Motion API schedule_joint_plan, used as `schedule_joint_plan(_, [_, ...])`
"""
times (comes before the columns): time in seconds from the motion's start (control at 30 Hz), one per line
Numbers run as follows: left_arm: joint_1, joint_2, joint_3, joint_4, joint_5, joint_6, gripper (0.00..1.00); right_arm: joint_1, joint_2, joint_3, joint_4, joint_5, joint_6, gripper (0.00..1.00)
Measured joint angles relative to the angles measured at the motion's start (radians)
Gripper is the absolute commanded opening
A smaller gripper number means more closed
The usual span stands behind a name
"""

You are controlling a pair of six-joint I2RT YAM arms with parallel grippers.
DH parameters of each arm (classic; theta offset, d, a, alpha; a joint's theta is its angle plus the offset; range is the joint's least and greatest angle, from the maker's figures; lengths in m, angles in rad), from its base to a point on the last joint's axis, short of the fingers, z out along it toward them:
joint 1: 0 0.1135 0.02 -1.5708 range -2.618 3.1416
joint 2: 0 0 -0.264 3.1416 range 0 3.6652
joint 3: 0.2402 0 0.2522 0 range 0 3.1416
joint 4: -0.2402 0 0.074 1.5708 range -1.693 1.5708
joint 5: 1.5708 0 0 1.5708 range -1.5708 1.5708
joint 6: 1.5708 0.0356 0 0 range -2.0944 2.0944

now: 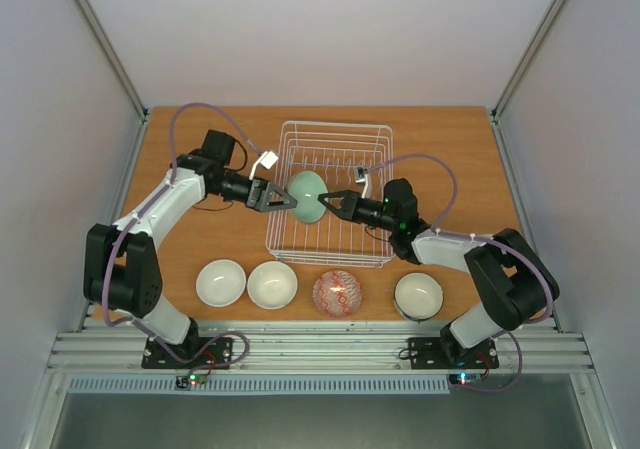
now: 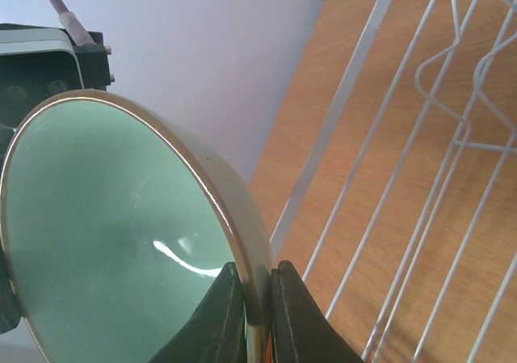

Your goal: Load the bowls into the dish rack

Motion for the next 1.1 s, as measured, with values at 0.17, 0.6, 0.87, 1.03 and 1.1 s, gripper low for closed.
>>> schedule_joint_plan(0.17, [0.000, 0.000, -0.003, 0.021, -0.007, -0.025, 0.65, 0.000, 0.050, -0.010, 0.085, -0.010, 0.041, 0.01])
schedule_joint_plan(0.6, [0.005, 0.000, -0.014, 0.058, -0.010, -0.070, 0.00, -0.001, 0.076, -0.026, 0.154, -0.013, 0.071, 0.01])
schedule_joint_plan(0.87, [0.007, 0.000, -0.022, 0.068, -0.019, -0.069, 0.00, -0.006, 0.102, -0.025, 0.225, -0.045, 0.106, 0.58])
schedule_joint_plan(1.03, [0.008, 0.000, -0.037, 0.080, -0.038, -0.065, 0.00, -0.006, 0.105, -0.023, 0.267, -0.067, 0.124, 0.77])
schedule_joint_plan(1.1, [0.008, 0.000, -0.040, 0.086, -0.045, -0.064, 0.00, -0.006, 0.105, -0.023, 0.270, -0.069, 0.128, 0.86])
